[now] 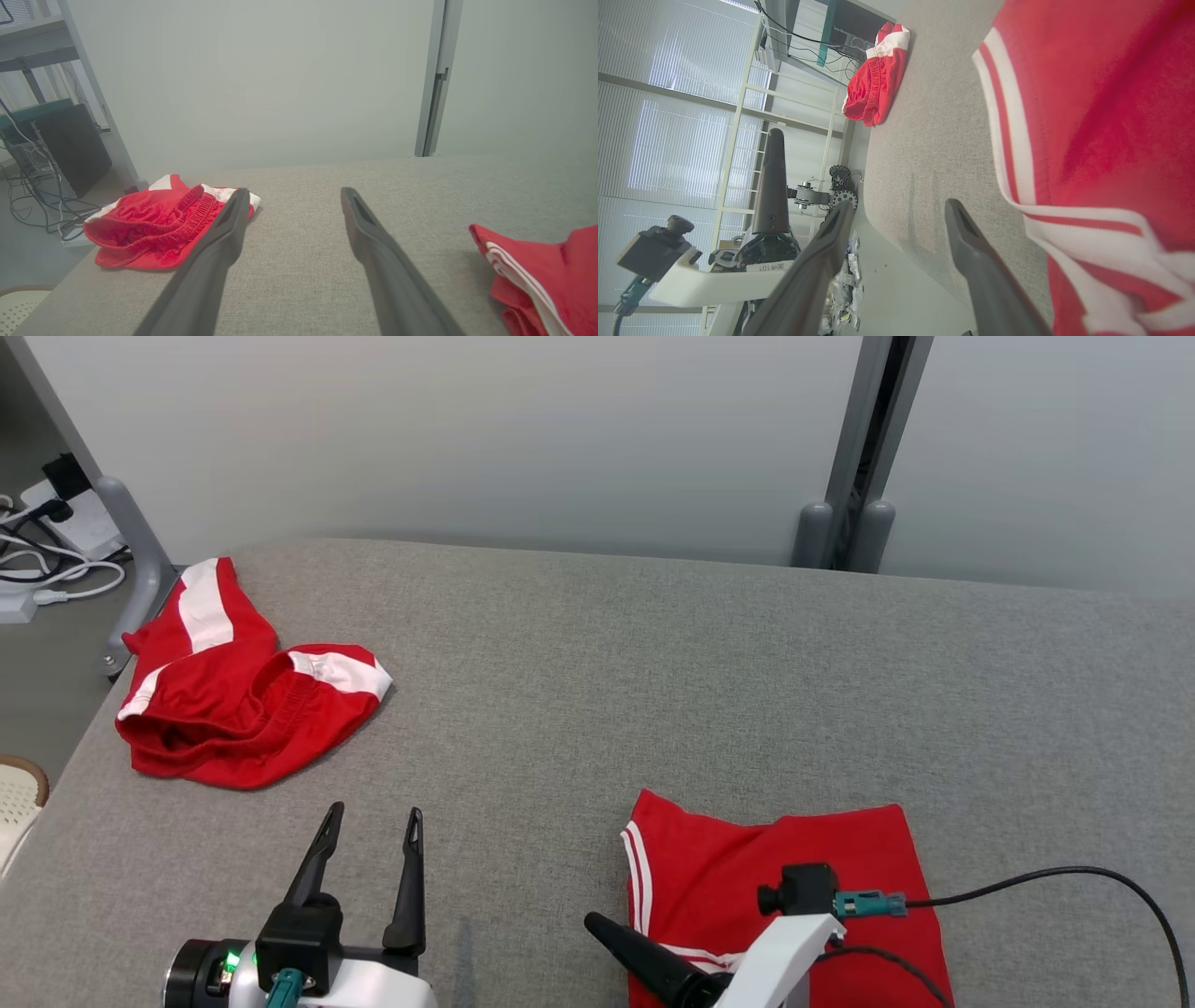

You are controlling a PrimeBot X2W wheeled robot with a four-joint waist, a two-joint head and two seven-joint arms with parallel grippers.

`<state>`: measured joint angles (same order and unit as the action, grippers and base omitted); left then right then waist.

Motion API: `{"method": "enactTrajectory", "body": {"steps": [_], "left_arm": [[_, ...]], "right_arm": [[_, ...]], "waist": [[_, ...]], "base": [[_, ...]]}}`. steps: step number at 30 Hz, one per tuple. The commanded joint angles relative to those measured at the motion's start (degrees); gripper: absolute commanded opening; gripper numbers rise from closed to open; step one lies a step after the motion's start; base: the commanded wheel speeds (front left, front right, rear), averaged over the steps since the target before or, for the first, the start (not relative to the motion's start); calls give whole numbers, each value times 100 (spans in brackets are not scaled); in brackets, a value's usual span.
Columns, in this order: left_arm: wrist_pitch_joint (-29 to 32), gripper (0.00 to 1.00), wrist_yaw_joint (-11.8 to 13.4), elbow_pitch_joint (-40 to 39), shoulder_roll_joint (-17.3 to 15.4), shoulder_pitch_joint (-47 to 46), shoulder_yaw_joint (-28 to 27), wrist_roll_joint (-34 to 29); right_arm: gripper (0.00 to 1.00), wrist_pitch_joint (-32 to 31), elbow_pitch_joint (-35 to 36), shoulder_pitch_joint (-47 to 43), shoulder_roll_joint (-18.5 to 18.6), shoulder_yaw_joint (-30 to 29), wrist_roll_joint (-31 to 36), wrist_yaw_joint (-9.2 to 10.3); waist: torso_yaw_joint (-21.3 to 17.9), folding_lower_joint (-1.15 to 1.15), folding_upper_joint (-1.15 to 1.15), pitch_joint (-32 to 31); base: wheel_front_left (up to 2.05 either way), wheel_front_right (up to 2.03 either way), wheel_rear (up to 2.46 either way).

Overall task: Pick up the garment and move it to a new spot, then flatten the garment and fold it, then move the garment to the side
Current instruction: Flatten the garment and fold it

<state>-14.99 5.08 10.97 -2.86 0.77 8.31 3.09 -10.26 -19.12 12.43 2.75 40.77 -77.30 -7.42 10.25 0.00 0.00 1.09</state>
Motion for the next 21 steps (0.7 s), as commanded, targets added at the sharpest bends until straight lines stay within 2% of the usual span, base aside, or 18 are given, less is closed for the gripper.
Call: {"method": "enactTrajectory", "body": {"steps": [1, 7, 13, 15, 21], "left_arm": [[-20, 100, -29, -5, -13, 31, -28, 5], [-20, 100, -33, -26, -13, 82, -76, 15], [-20, 100, -44, -98, -13, 92, -144, -15], [-20, 100, -43, -135, -12, 68, -154, -21], [-20, 100, -9, -272, -15, -46, -144, 20]], "right_arm": [[100, 50, 65, 25, 31, -30, -33, -13], [100, 179, 350, 218, 35, -532, 219, -13], [100, 121, 692, 394, 63, -1611, 1048, -13], [100, 196, 896, 458, 158, -2037, 1628, -13], [100, 541, 1735, 340, 492, -3016, 3972, -12]], "waist": [[-20, 0, 0, -12], [-129, 0, 0, -67], [-300, 0, 0, -121], [-345, 0, 0, -121], [-419, 0, 0, -43]], "base": [[0, 0, 0], [0, 0, 0], [0, 0, 0], [0, 0, 0], [0, 0, 0]]}}
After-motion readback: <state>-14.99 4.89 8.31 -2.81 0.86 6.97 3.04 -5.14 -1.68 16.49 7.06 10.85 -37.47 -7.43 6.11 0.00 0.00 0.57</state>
